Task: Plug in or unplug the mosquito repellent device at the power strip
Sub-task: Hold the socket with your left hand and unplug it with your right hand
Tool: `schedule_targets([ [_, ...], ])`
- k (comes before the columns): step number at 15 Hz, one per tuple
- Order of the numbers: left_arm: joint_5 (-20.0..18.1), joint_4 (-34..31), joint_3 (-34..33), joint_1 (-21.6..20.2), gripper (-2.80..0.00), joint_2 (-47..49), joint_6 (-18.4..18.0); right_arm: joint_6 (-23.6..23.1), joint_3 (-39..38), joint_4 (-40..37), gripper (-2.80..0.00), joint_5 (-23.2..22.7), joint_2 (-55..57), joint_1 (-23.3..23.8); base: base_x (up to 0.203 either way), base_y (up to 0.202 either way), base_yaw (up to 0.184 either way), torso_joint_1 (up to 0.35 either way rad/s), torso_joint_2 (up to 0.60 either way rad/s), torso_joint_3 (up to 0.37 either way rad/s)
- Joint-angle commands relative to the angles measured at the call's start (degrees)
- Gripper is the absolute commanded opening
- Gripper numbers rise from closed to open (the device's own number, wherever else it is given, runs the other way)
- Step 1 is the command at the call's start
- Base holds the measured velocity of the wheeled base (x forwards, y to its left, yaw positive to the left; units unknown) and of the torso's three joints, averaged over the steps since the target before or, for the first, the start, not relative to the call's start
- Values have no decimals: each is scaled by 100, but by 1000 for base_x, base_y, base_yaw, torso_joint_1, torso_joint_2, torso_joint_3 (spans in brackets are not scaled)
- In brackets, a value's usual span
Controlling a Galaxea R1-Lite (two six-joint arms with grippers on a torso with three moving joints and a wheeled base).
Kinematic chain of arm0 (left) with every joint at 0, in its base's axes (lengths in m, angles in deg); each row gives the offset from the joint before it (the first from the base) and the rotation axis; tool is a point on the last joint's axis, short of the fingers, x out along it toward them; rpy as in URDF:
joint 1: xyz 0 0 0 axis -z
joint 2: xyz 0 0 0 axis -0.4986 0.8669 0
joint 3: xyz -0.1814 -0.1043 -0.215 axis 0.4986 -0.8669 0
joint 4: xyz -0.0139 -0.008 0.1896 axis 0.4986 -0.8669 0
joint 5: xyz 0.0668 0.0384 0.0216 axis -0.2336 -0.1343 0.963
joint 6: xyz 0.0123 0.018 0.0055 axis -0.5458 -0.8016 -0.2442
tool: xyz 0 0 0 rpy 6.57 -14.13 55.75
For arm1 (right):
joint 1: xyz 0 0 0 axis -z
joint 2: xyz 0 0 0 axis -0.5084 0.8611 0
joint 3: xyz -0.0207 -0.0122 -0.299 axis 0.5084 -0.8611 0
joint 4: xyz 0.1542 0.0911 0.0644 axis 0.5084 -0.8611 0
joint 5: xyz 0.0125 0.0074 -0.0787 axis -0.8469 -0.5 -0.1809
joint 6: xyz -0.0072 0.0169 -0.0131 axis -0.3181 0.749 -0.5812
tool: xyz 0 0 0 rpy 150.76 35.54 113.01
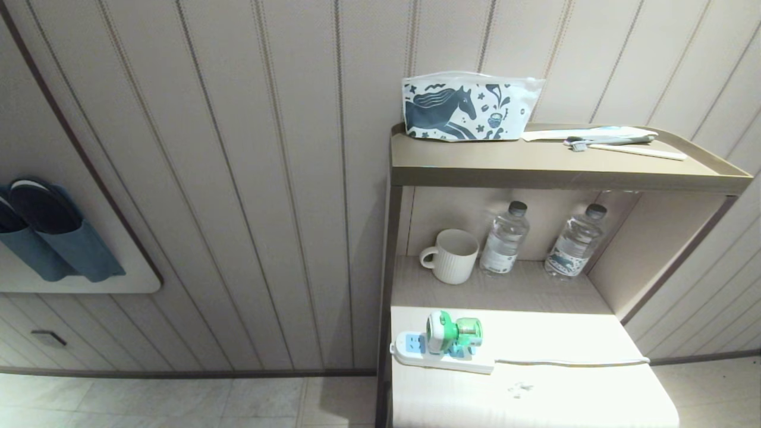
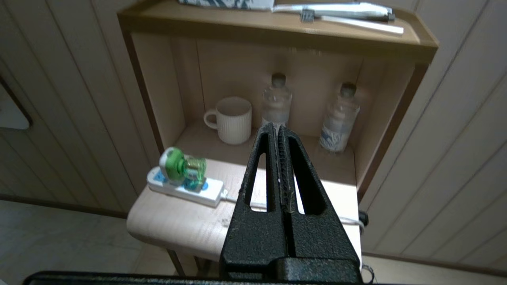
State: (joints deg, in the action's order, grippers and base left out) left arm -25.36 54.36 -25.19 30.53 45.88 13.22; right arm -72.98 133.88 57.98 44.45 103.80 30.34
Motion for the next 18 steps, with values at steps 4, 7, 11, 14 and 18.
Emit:
schedule_targets([
  [4,0,-1,-2,-1,-280,3,1,-727,2697,-1764,-280,-1195,2482,-18,0,0,0,0,0,0],
  [7,0,-1,1,-1,-280,7,1,-1373,3272,-2648,-280,-1601,3406,-170,0,0,0,0,0,0],
  [11,0,-1,2,-1,-280,-1,1,-1508,4177,-3094,-280,-1387,4675,-1428,0,0,0,0,0,0],
  [14,0,-1,-1,-1,-280,-1,1,-1353,4442,-3043,-280,847,5667,-2745,0,0,0,0,0,0],
  [18,0,-1,1,-1,-280,8,1,-1192,4239,-2883,-280,2664,6351,-3912,0,0,0,0,0,0],
])
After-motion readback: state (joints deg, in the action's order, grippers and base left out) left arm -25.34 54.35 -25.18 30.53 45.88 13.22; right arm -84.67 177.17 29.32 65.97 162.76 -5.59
